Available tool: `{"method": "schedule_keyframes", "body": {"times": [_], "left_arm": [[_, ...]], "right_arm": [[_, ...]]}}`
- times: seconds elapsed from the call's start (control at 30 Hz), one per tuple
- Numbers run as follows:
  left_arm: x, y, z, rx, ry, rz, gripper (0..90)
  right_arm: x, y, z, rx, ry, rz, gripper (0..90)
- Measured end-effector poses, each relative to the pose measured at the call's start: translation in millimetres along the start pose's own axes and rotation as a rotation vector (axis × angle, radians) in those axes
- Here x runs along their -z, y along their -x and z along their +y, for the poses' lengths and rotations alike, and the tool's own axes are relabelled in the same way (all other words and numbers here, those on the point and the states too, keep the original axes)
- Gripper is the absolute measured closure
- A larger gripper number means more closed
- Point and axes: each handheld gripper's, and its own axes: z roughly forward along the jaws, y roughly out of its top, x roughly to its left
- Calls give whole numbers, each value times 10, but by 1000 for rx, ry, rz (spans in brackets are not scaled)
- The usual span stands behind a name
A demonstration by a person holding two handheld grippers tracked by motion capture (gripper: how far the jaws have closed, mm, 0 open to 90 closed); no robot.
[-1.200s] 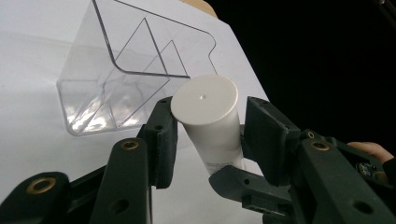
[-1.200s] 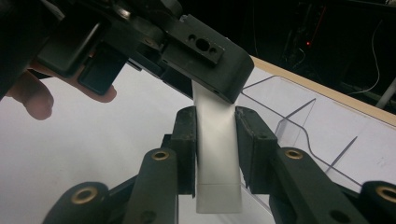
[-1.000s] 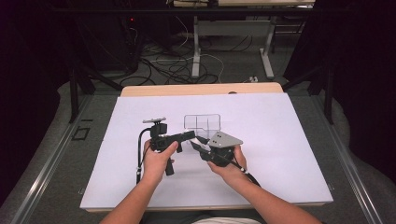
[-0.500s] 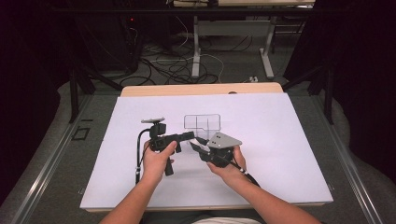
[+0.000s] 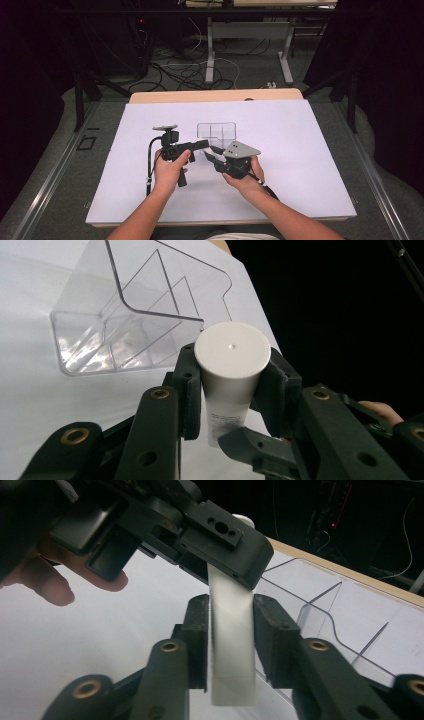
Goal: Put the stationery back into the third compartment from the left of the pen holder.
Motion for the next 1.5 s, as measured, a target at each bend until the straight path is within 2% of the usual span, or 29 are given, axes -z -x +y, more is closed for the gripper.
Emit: {"method": "schedule_keyframes", "body": {"times": [0.03, 0.07, 0.13, 0.17, 0.2, 0.23, 0.27, 0.43, 0.47, 0.53, 0.63, 0.73, 0.9, 1.0, 1.07, 1.13, 1.23, 1.37, 1.4, 1.5], "left_arm": [[-18, 10, 1, 15, 16, 1, 663], [-16, -1, 11, -5, 11, 5, 663], [-27, 25, 25, 14, 17, 5, 663], [-33, 24, 36, -1, 24, 11, 663], [-37, 38, 47, 4, 27, 11, 663], [-24, 40, 67, -13, 9, 15, 663], [-48, 56, 76, -18, 41, 18, 663], [-75, 130, 159, -52, 61, 44, 663], [-69, 136, 180, -79, 53, 53, 663], [-89, 171, 205, -95, 74, 64, 663], [-108, 220, 242, -133, 86, 84, 663], [-133, 267, 275, -167, 95, 98, 663], [-194, 362, 309, -234, 114, 131, 663], [-238, 422, 329, -276, 114, 150, 663], [-270, 469, 338, -318, 120, 174, 663], [-310, 510, 342, -358, 130, 193, 663], [-365, 563, 353, -402, 131, 213, 663], [-430, 621, 367, -460, 134, 234, 663], [-450, 636, 363, -461, 138, 237, 663], [-502, 667, 364, -489, 134, 250, 663]], "right_arm": [[0, 0, 0, 0, 0, 0, 646], [10, 5, 5, 4, 4, -3, 629], [41, 21, 23, 12, 12, -7, 580], [41, 21, 23, 12, 12, -7, 580], [56, 36, 30, 17, 10, -13, 564], [69, 59, 36, 16, 10, -14, 543], [94, 109, 43, 3, 1, -23, 523], [145, 193, 53, -12, -21, -28, 454], [158, 209, 54, -11, -13, -32, 444], [198, 251, 66, 13, -5, -53, 404], [255, 317, 80, 14, -6, -71, 345], [320, 374, 74, -23, -27, -99, 294], [416, 476, 33, -58, -72, -140, 168], [468, 547, -12, -72, -88, -163, 146], [498, 592, -37, -91, -104, -172, 137], [523, 626, -54, -101, -115, -175, 88], [570, 677, -79, -79, -141, -181, 16], [616, 748, -139, -96, -156, -197, 0], [620, 759, -153, -107, -160, -203, 0], [625, 802, -192, -87, -167, -218, 0]]}}
